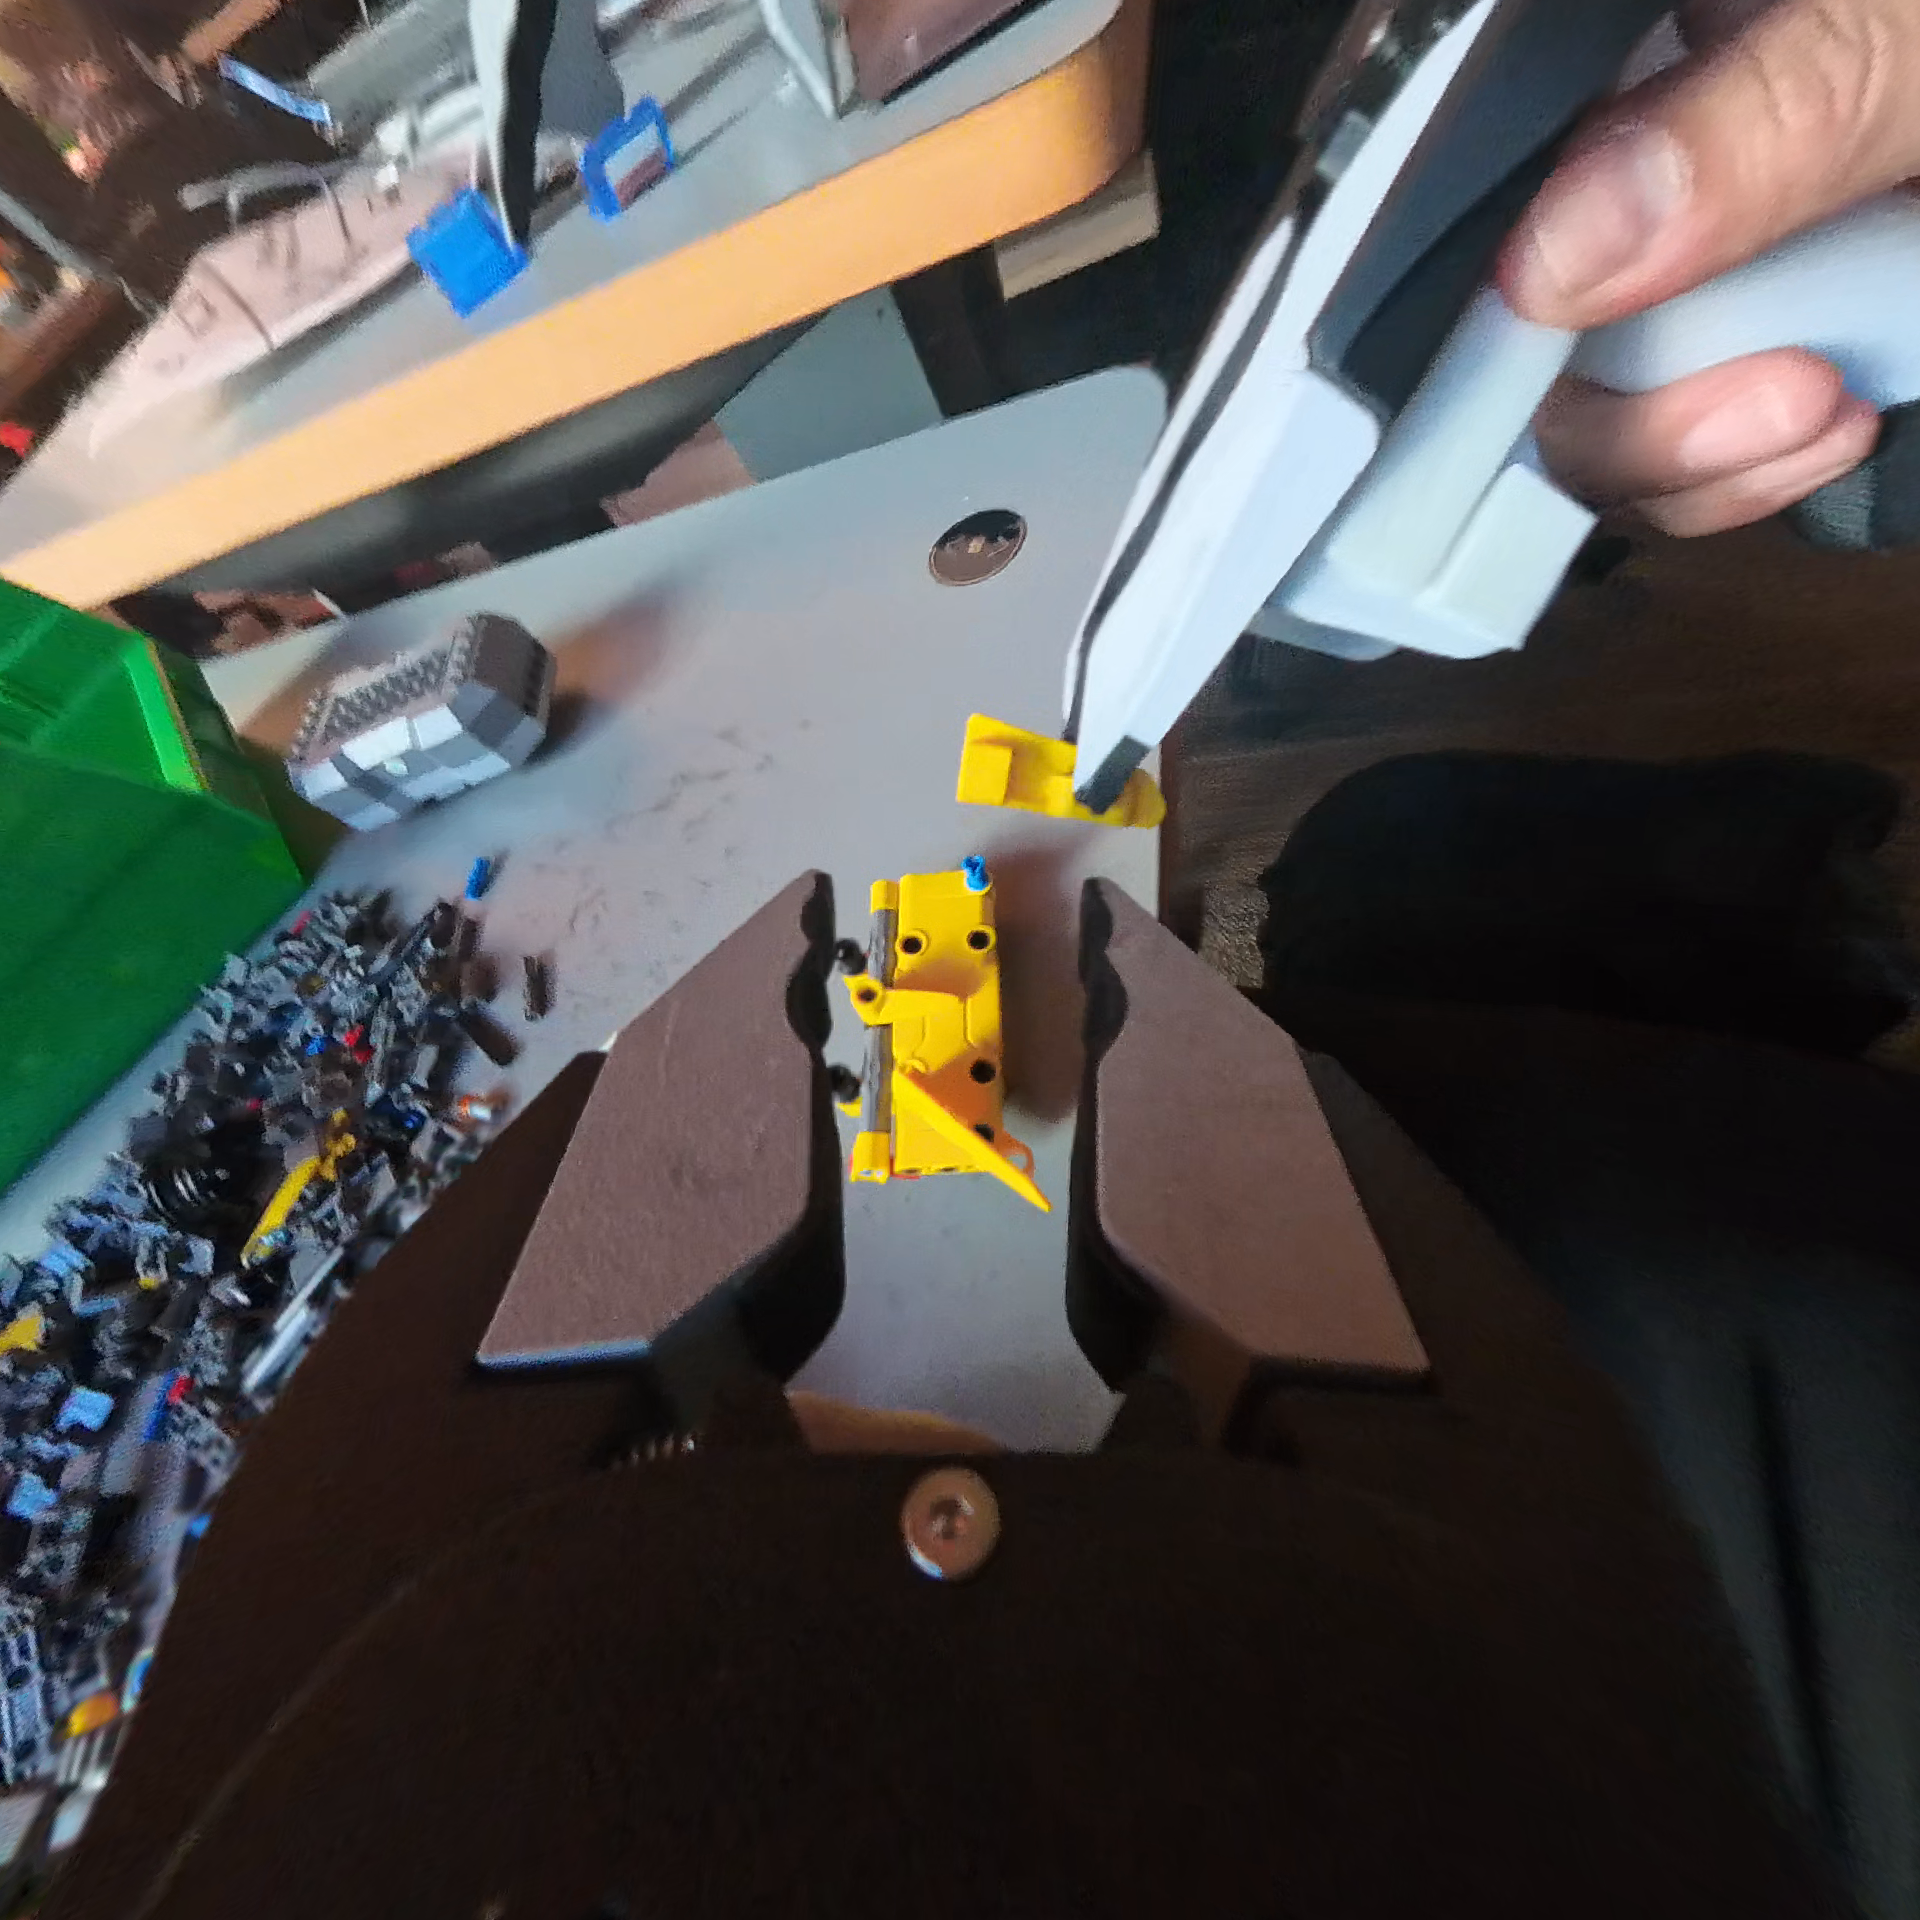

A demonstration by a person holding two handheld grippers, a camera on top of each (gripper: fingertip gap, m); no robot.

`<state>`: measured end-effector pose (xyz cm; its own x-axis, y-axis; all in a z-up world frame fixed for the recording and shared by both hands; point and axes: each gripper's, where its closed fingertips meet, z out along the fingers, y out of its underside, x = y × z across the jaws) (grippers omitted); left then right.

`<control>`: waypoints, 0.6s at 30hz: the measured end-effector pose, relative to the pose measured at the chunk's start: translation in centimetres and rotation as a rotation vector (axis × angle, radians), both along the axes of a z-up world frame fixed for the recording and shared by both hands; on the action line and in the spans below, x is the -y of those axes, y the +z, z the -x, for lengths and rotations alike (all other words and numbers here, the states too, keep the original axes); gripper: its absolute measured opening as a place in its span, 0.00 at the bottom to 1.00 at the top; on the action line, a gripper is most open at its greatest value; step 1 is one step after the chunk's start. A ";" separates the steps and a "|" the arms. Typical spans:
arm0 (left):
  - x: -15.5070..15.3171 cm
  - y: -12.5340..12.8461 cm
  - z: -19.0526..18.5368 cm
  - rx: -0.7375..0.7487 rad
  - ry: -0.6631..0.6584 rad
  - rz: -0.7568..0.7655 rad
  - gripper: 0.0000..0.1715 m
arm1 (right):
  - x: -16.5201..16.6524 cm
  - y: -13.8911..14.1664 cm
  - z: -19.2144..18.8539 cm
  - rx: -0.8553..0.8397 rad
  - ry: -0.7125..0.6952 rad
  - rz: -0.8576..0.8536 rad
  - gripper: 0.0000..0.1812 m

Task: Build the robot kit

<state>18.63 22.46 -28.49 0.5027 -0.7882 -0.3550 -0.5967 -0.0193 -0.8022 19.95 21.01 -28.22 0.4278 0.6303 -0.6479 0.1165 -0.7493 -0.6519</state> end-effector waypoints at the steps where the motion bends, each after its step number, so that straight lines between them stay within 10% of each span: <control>1: -0.2 -0.6 0.3 -0.015 0.015 0.037 0.27 | -0.1 0.2 0.1 -0.059 0.000 0.046 0.03; 10: -0.5 -2.9 0.8 -0.087 0.033 0.129 0.29 | 0.4 3.5 -0.1 -0.640 0.097 0.455 0.03; 18: -1.4 -4.3 1.5 -0.102 0.078 0.199 0.25 | -0.8 1.9 0.1 -0.488 0.000 0.371 0.03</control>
